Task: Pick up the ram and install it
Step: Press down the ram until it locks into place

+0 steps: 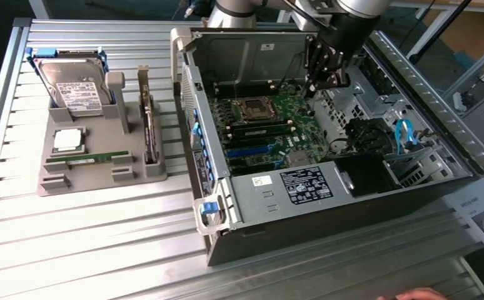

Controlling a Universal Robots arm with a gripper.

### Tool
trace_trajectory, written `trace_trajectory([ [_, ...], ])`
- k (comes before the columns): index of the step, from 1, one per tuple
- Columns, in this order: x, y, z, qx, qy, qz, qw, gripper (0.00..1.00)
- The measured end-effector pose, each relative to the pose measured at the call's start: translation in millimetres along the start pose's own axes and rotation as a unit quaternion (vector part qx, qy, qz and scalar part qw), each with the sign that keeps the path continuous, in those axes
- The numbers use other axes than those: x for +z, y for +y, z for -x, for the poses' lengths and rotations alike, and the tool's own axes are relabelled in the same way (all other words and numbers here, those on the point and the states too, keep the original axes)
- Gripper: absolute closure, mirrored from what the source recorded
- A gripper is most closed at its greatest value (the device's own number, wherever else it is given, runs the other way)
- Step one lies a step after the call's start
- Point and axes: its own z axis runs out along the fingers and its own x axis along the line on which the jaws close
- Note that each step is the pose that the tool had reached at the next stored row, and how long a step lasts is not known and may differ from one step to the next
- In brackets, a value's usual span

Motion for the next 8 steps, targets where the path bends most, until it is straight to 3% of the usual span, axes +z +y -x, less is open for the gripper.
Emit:
trace_trajectory([
  [8,13.2,-0.1,-0.5,0.0,0.0,-0.0023,1.0,0.9],
])
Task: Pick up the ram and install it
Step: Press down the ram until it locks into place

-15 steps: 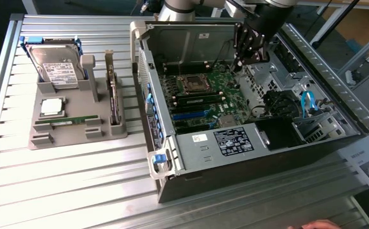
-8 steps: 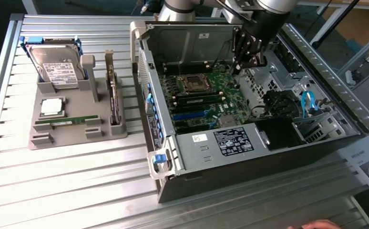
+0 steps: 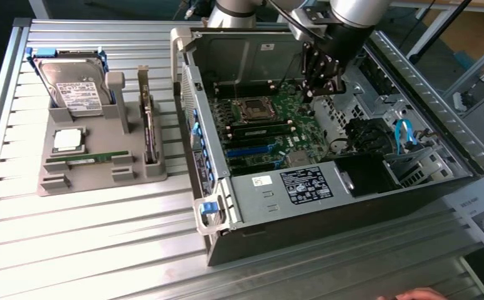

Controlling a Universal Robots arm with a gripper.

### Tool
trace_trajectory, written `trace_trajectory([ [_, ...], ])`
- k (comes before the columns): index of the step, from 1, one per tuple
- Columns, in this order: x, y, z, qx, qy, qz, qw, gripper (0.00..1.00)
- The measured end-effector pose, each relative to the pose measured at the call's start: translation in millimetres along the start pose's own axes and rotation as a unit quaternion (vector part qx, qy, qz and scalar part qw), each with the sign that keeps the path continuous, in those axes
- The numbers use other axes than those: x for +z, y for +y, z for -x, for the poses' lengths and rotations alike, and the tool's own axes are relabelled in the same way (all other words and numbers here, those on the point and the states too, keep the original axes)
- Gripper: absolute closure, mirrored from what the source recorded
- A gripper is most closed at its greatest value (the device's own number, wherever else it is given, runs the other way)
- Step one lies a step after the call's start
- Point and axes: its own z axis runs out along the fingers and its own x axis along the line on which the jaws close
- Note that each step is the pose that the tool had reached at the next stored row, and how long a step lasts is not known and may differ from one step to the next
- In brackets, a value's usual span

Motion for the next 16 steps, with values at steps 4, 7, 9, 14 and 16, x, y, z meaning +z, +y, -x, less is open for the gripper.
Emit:
trace_trajectory([
  [4,6.5,0.0,-0.2,0.0,-0.0001,-0.0013,1.0,0.9],
  [7,11.1,0.0,-0.4,0.0,0.0,-0.0022,1.0,0.9],
  [9,14.3,-0.1,-0.5,0.0,0.0,-0.0028,1.0,0.9],
  [14,22.4,-0.1,-0.7,0.0,-0.0001,-0.0044,1.0,0.9],
  [16,26.4,-0.1,-0.9,0.0,-0.0001,-0.0051,1.0,0.9],
])
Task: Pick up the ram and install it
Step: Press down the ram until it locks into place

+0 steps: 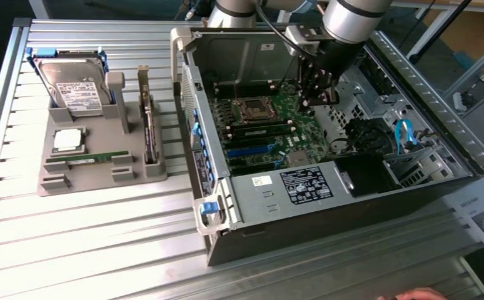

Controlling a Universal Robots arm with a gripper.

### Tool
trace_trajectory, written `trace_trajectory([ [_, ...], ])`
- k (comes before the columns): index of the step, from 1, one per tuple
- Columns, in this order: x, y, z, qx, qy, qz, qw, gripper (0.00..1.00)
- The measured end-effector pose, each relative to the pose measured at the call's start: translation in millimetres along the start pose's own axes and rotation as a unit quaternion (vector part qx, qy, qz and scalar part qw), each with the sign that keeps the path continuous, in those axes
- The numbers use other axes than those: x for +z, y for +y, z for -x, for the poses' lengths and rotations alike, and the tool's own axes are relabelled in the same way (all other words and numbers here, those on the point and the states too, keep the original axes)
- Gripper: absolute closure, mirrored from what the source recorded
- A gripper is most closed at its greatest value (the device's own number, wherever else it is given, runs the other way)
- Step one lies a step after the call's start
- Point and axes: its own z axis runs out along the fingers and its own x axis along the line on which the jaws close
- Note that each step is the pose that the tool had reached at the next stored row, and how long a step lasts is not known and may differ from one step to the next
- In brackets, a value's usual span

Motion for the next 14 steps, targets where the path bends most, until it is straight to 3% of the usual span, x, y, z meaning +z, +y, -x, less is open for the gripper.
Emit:
trace_trajectory([
  [14,18.6,0.2,-0.6,0.0,0.0,-0.0022,1.0,0.9],
])
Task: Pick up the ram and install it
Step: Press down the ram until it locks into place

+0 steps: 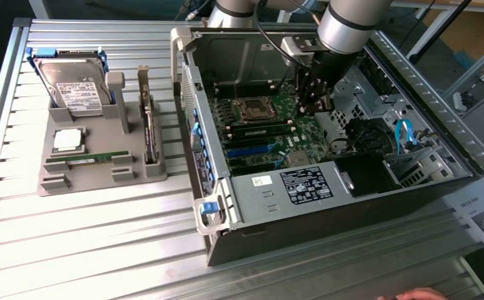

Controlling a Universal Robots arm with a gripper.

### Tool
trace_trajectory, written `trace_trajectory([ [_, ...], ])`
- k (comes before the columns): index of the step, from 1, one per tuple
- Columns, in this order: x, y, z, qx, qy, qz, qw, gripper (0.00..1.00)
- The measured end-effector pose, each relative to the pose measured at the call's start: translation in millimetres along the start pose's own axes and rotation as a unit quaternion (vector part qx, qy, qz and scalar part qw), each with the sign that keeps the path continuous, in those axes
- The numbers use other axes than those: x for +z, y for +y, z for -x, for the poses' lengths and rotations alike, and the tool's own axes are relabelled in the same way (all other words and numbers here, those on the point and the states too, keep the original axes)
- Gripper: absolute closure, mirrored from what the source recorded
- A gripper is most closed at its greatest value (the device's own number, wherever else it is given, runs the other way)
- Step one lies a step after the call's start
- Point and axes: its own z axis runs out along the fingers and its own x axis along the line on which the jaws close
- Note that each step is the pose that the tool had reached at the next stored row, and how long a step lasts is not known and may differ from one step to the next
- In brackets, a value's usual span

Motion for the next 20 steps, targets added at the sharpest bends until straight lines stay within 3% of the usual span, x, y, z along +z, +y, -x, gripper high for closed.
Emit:
trace_trajectory([
  [20,18.7,0.2,-0.6,0.0,0.0,0.0,1.0,0.9],
])
